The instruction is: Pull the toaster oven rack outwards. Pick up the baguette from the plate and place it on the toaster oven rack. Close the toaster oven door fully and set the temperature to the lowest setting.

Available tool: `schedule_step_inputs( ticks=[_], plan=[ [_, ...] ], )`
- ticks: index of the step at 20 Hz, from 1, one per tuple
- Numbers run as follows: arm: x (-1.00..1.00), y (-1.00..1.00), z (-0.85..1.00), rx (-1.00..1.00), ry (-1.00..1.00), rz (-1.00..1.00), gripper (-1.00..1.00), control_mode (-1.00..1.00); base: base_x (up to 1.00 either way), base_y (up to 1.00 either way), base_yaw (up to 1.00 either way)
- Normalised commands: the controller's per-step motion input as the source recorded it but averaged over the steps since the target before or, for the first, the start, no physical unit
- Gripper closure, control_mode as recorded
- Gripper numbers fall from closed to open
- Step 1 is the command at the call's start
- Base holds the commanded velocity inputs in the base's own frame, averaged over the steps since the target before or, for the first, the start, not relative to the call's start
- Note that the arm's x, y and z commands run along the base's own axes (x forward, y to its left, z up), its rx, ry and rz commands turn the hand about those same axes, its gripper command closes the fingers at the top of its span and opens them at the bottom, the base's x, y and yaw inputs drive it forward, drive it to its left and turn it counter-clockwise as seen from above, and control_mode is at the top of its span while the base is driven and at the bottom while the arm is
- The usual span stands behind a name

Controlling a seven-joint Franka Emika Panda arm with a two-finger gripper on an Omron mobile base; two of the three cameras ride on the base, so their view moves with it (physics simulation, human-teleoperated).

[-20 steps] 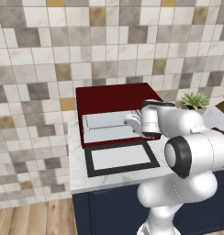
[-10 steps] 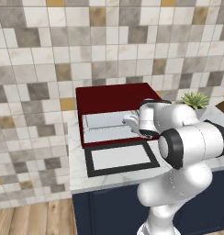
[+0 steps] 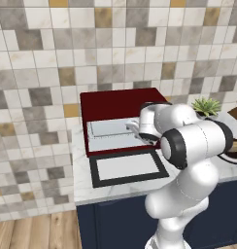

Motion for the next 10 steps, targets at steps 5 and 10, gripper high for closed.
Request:
schedule_step_inputs(
  ticks=[5, 10],
  plan=[
    [0.31, 0.00, -0.07, 0.00, 0.00, 0.00, 1.00, -1.00, 0.00, 0.00, 0.00],
    [0.02, -0.04, -0.09, 0.00, -0.02, 0.00, 1.00, -1.00, 0.00, 0.00, 0.00]
  ],
)
